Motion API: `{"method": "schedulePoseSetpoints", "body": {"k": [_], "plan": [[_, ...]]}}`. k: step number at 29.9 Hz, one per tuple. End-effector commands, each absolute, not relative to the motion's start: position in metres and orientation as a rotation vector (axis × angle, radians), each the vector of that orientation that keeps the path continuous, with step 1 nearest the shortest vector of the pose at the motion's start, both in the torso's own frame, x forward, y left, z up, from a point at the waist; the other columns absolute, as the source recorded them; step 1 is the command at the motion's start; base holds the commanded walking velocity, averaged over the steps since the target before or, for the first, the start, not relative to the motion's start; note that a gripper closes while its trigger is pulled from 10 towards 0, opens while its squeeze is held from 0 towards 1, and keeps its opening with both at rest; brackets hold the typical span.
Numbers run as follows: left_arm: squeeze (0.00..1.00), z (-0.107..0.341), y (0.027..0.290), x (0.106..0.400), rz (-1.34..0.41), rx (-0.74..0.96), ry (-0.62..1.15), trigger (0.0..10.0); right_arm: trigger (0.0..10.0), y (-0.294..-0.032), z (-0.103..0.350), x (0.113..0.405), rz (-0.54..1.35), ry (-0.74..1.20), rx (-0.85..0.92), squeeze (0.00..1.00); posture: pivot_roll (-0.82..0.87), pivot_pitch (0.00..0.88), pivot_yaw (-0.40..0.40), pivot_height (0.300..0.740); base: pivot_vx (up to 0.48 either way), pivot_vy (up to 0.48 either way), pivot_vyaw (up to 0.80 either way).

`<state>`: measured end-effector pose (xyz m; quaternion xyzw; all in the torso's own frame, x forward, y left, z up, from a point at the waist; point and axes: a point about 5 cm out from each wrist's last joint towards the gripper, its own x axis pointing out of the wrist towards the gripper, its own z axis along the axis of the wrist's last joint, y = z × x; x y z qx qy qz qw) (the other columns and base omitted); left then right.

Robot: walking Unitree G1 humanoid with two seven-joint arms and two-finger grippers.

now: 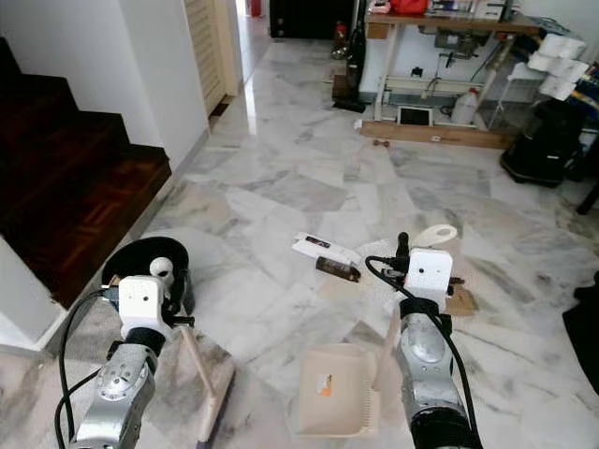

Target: Sweep floor

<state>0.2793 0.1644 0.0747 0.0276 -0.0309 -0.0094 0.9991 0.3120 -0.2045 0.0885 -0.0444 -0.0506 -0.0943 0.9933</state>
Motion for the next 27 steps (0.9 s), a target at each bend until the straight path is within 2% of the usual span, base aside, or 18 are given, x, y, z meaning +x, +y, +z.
{"method": "schedulePoseSetpoints", "body": {"k": [1,6,27], "plan": [[0.00,0.0857,0.1626,0.2849,-0.023,0.045,-0.109,10.0,10.0,-0.2026,0.1030,0.3199,-0.183,-0.159,-0.079,0.00,0.02,0.000,-0.007,0.740,0.247,0.000,0.00],[0.00,0.0847,0.1629,0.2836,-0.021,0.043,-0.107,10.0,10.0,-0.2008,0.1020,0.3210,-0.171,-0.147,-0.076,0.00,0.03,0.000,-0.011,0.740,0.266,0.000,-0.58],[0.00,0.0855,0.1636,0.2839,-0.013,0.038,-0.107,10.0,10.0,-0.1977,0.1057,0.3237,-0.147,-0.156,-0.078,0.00,0.02,0.000,-0.015,0.740,0.296,0.000,-0.03]]}}
